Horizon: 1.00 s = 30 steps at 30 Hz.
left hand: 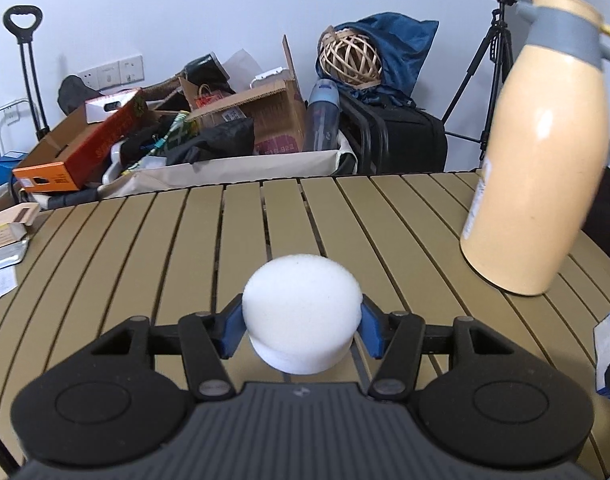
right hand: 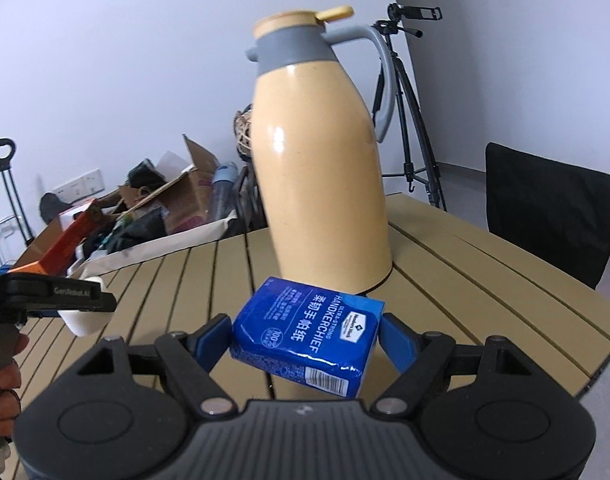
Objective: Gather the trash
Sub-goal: 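Close the left gripper on the white round sponge and lift it, then carry the tissue pack and round sponge down over the black bin with both grippers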
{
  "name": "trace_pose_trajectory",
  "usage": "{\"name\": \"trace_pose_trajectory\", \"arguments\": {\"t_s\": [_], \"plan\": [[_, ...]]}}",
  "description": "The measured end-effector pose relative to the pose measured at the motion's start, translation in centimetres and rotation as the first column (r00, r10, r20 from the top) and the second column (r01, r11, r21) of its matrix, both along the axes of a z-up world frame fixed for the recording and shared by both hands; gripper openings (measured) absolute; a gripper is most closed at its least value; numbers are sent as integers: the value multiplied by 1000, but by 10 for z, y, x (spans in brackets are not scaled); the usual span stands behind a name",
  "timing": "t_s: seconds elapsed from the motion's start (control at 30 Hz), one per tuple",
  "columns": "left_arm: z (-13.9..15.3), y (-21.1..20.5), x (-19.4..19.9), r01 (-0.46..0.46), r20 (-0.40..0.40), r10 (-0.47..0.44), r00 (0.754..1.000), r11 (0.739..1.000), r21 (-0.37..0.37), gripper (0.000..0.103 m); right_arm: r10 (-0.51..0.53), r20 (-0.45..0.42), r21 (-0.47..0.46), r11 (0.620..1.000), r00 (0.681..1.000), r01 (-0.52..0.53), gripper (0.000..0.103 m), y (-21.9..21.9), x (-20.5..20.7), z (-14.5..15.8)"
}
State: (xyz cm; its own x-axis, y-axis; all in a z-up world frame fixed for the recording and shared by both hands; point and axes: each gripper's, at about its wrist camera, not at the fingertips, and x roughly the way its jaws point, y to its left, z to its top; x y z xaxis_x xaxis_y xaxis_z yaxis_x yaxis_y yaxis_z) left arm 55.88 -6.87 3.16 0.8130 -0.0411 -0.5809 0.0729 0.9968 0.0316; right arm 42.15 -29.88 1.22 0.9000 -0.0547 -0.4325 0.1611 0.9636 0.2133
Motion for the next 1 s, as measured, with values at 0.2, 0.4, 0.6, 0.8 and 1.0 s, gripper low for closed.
{"name": "trace_pose_trajectory", "arguments": {"t_s": [0.2, 0.4, 0.6, 0.8, 1.0], "plan": [[15, 11, -46, -11, 17, 11, 1000, 1000, -14, 58, 39, 12, -13, 999, 999, -39, 80, 15, -37, 17], [27, 20, -92, -17, 41, 18, 999, 1000, -8, 58, 75, 12, -23, 997, 997, -75, 80, 29, -67, 27], [28, 31, -135, -22, 43, 23, 999, 1000, -17, 58, 112, -2, -36, 993, 994, -112, 80, 43, -94, 29], [21, 42, -174, -32, 31, 32, 999, 999, -17, 58, 153, -24, -55, 987, 988, -154, 80, 59, -123, 27], [12, 50, -212, -49, 17, 49, 999, 999, -15, 58, 192, -41, -65, 979, 980, -195, 80, 72, -149, 23]]}}
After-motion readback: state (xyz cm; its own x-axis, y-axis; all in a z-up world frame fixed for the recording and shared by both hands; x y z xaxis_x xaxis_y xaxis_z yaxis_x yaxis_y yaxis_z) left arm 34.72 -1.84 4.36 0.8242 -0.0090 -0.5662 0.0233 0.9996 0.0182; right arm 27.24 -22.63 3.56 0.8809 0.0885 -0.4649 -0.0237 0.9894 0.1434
